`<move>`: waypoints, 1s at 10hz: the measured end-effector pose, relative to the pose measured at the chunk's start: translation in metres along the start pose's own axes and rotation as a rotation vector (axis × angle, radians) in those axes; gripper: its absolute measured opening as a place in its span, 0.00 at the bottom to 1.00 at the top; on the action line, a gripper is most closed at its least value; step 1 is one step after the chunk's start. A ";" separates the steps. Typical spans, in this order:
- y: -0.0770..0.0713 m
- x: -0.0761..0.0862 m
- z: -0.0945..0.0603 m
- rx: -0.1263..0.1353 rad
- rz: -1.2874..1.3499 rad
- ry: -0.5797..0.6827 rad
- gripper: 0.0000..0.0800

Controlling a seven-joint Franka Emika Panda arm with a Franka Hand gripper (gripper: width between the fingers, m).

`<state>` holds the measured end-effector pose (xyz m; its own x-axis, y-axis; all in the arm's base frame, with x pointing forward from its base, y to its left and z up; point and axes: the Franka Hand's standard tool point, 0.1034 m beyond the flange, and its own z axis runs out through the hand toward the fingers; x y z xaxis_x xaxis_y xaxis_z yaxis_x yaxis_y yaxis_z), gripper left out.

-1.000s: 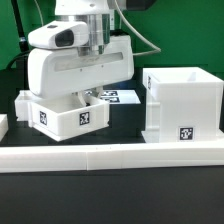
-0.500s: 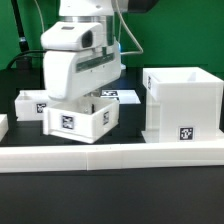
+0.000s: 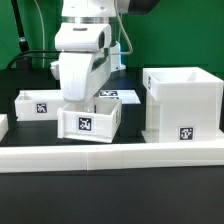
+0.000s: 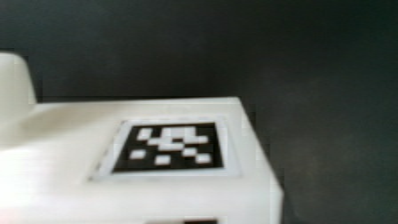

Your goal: Assemble drawer

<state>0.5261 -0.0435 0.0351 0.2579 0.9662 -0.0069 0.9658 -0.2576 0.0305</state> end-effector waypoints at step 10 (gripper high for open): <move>-0.011 0.019 0.011 0.020 -0.154 -0.009 0.05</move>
Offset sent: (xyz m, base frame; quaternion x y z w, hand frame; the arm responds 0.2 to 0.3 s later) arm -0.0076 0.0210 -0.0003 0.0246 -0.0054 -0.0855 0.9960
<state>0.5203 -0.0223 0.0236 0.1063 0.9941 -0.0193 0.9943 -0.1062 0.0083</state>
